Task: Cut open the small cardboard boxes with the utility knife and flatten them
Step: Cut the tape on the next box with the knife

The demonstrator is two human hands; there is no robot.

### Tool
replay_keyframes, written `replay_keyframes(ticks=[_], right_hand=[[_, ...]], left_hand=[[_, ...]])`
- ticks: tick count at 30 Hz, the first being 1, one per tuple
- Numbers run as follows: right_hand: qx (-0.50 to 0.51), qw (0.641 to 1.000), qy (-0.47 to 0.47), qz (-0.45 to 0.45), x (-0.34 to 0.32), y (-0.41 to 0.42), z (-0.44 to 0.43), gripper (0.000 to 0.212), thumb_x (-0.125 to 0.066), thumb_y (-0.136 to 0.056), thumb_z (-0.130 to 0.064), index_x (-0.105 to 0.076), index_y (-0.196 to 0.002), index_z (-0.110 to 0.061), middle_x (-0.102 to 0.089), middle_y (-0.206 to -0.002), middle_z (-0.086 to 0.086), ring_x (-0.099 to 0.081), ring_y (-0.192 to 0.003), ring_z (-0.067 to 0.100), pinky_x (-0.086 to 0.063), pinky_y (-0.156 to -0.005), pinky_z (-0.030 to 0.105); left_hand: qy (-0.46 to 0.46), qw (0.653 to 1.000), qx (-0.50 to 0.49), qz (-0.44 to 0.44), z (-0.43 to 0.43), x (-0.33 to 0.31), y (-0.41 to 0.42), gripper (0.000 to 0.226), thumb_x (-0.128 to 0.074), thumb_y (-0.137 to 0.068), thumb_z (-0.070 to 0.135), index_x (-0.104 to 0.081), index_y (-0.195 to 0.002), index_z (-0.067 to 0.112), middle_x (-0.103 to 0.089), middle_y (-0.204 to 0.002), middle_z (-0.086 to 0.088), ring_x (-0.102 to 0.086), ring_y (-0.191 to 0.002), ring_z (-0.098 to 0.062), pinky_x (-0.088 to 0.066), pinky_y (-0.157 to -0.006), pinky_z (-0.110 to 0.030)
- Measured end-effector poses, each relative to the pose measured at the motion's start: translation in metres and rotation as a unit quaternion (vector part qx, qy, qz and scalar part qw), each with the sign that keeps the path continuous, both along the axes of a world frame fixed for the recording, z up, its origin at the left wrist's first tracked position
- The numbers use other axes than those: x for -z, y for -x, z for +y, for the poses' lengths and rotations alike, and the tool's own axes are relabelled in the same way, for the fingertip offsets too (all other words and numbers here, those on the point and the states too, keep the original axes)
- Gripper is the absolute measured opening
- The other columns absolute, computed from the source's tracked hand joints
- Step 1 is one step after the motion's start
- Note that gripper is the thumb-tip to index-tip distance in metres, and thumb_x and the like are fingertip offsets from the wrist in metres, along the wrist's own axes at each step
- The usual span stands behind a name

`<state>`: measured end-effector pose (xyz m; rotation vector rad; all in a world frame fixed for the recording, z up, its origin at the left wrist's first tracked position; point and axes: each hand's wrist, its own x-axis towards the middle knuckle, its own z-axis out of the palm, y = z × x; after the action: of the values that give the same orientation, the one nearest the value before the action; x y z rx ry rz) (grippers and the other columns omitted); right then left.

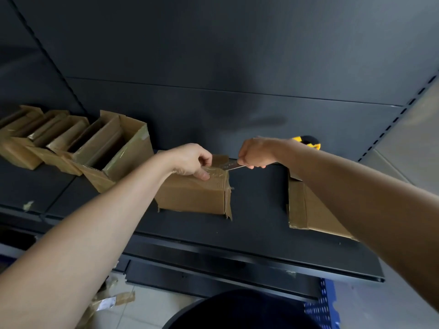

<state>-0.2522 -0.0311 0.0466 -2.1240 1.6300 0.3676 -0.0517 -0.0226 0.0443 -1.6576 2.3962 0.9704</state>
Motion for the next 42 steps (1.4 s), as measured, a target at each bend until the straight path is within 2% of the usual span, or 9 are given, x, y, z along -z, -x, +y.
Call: replay_keyframes(ticks=[3, 10, 14, 16, 19, 24, 31, 36, 42], right_hand=[[-0.039, 0.998, 0.001, 0.05, -0.005, -0.007, -0.008, 0.025, -0.045, -0.089, -0.02, -0.064, -0.077, -0.011, -0.061, -0.067, 0.004, -0.059, -0.06, 0.018, -0.043, -0.064, 0.028], [0.005, 0.985, -0.163, -0.054, 0.008, -0.002, -0.011, 0.032, -0.049, -0.094, -0.027, -0.061, -0.07, -0.01, -0.06, -0.063, 0.004, -0.061, -0.054, 0.018, -0.053, -0.073, 0.033], [0.112, 0.966, -0.145, -0.182, 0.012, 0.018, -0.01, 0.033, -0.044, -0.099, -0.029, -0.059, -0.08, -0.007, -0.064, -0.067, 0.01, -0.064, -0.056, 0.023, -0.055, -0.056, 0.03], [0.133, 0.963, -0.095, -0.212, 0.013, 0.024, -0.009, 0.036, -0.041, -0.1, -0.035, -0.058, -0.085, -0.008, -0.066, -0.065, 0.012, -0.066, -0.054, 0.024, -0.055, -0.051, 0.028], [0.151, 0.962, -0.028, -0.224, 0.012, 0.028, -0.005, 0.035, -0.039, -0.1, -0.042, -0.06, -0.089, -0.015, -0.062, -0.067, 0.011, -0.064, -0.05, 0.019, -0.054, -0.047, 0.025], [0.121, 0.972, -0.07, -0.19, 0.008, 0.025, 0.012, 0.038, -0.033, -0.099, -0.051, -0.065, -0.086, -0.034, -0.052, -0.089, 0.008, -0.06, -0.056, 0.018, -0.05, -0.054, 0.025], [0.096, 0.976, -0.126, -0.148, 0.011, 0.018, 0.029, 0.036, -0.039, -0.099, -0.034, -0.066, -0.102, -0.011, -0.045, -0.076, 0.005, -0.041, -0.062, 0.019, -0.037, -0.063, 0.027], [0.08, 0.985, -0.119, -0.099, 0.009, 0.004, 0.035, 0.03, -0.046, -0.098, -0.033, -0.064, -0.084, -0.013, -0.049, -0.069, 0.004, -0.045, -0.061, 0.018, -0.044, -0.074, 0.031], [0.068, 0.998, -0.008, -0.005, 0.018, -0.019, 0.04, 0.029, -0.04, -0.099, -0.036, -0.051, -0.092, -0.01, -0.049, -0.075, 0.002, -0.046, -0.063, 0.015, -0.035, -0.052, 0.027]], left_hand=[[0.007, 1.0, 0.022, 0.019, -0.004, -0.006, -0.003, 0.024, -0.077, -0.077, 0.018, -0.056, -0.066, 0.022, -0.054, -0.071, 0.005, -0.049, -0.068, -0.013, -0.039, -0.061, -0.028], [0.011, 0.999, 0.004, 0.031, -0.009, -0.004, -0.01, 0.023, -0.07, -0.084, 0.031, -0.059, -0.069, 0.017, -0.058, -0.074, 0.001, -0.054, -0.072, -0.019, -0.045, -0.069, -0.035], [0.074, 0.994, -0.054, 0.062, -0.016, 0.003, -0.007, 0.027, -0.054, -0.095, 0.03, -0.066, -0.073, 0.02, -0.065, -0.086, 0.002, -0.058, -0.078, -0.016, -0.045, -0.069, -0.031], [0.091, 0.993, -0.057, 0.056, -0.019, 0.006, -0.007, 0.009, -0.062, -0.09, 0.021, -0.069, -0.086, 0.025, -0.064, -0.098, 0.007, -0.055, -0.082, -0.004, -0.042, -0.064, -0.02], [0.056, 0.998, -0.023, 0.032, -0.022, 0.008, -0.009, 0.027, -0.074, -0.08, 0.021, -0.069, -0.105, 0.03, -0.057, -0.095, 0.019, -0.05, -0.079, 0.007, -0.036, -0.063, -0.011], [0.097, 0.995, -0.01, -0.007, -0.023, 0.011, -0.009, 0.04, -0.076, -0.076, 0.018, -0.068, -0.111, 0.036, -0.051, -0.083, 0.029, -0.052, -0.073, 0.007, -0.037, -0.054, -0.01], [0.11, 0.994, -0.02, 0.007, -0.026, 0.012, -0.013, 0.028, -0.077, -0.076, 0.025, -0.072, -0.102, 0.03, -0.055, -0.085, 0.027, -0.053, -0.079, 0.008, -0.038, -0.059, -0.01], [0.119, 0.992, -0.032, -0.002, -0.028, 0.013, -0.013, 0.029, -0.076, -0.077, 0.024, -0.071, -0.105, 0.029, -0.058, -0.1, 0.017, -0.056, -0.087, -0.002, -0.042, -0.07, -0.018], [0.121, 0.992, -0.041, 0.004, -0.028, 0.014, -0.013, 0.024, -0.077, -0.077, 0.022, -0.071, -0.099, 0.029, -0.061, -0.096, 0.016, -0.056, -0.082, 0.002, -0.04, -0.062, -0.014]])
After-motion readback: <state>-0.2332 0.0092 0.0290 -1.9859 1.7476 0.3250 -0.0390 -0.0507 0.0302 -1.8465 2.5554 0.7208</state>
